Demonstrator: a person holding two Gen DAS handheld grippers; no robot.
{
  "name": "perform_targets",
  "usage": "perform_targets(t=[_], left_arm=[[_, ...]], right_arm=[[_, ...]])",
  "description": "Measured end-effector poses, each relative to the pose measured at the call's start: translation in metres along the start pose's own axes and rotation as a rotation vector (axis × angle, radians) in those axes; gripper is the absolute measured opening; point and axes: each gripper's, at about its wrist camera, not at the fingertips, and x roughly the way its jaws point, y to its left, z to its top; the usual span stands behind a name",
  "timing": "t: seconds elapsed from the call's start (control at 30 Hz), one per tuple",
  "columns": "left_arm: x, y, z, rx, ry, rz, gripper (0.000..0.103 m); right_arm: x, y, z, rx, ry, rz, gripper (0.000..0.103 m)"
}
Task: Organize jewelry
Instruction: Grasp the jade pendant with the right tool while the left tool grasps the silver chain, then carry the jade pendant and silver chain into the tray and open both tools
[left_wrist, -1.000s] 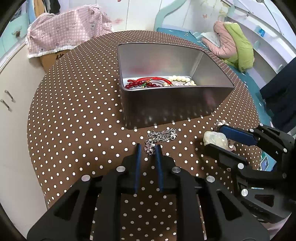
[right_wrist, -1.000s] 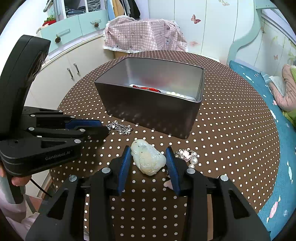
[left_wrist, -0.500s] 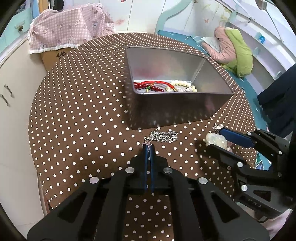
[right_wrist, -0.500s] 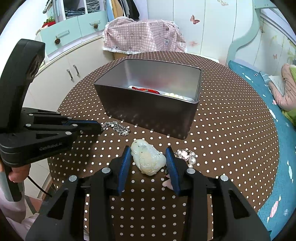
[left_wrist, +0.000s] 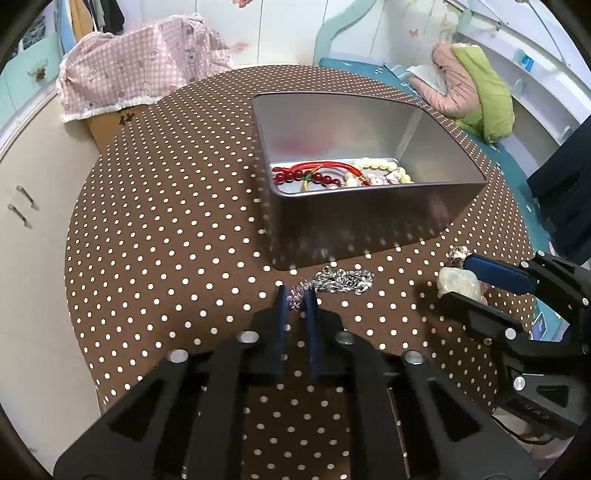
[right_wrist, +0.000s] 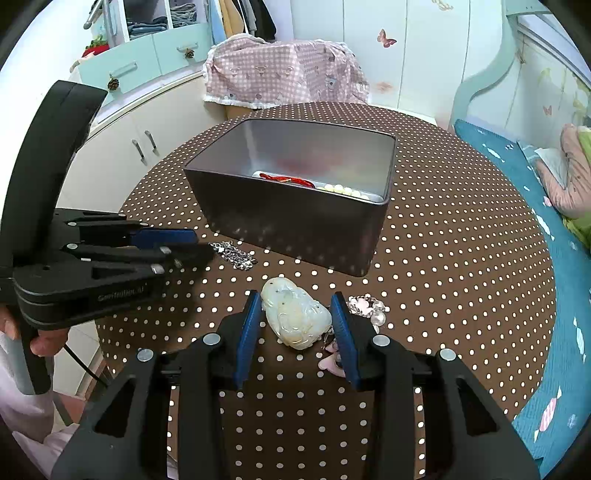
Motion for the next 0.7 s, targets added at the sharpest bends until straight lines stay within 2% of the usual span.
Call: perform_targets(t=[0.03,0.37,0.7], left_arm=[[0.0,0.001,0.0,-0.003,-0.001,-0.004,0.005],[-0.015,0.003,-0.004,-0.013,-0.021,-0.004,0.005],[-0.067,-0.002,0.012,0.002,-0.152,-0.076,0.005]], right_arm=[[0.0,0.0,0.0,0.0,-0.001,0.002,0.037],[-0.001,-0.004,0.001,0.007,-0.009,0.004,0.037],[-0.021,-0.01,0.011,0.019,-0.068,-0.011,0.037]])
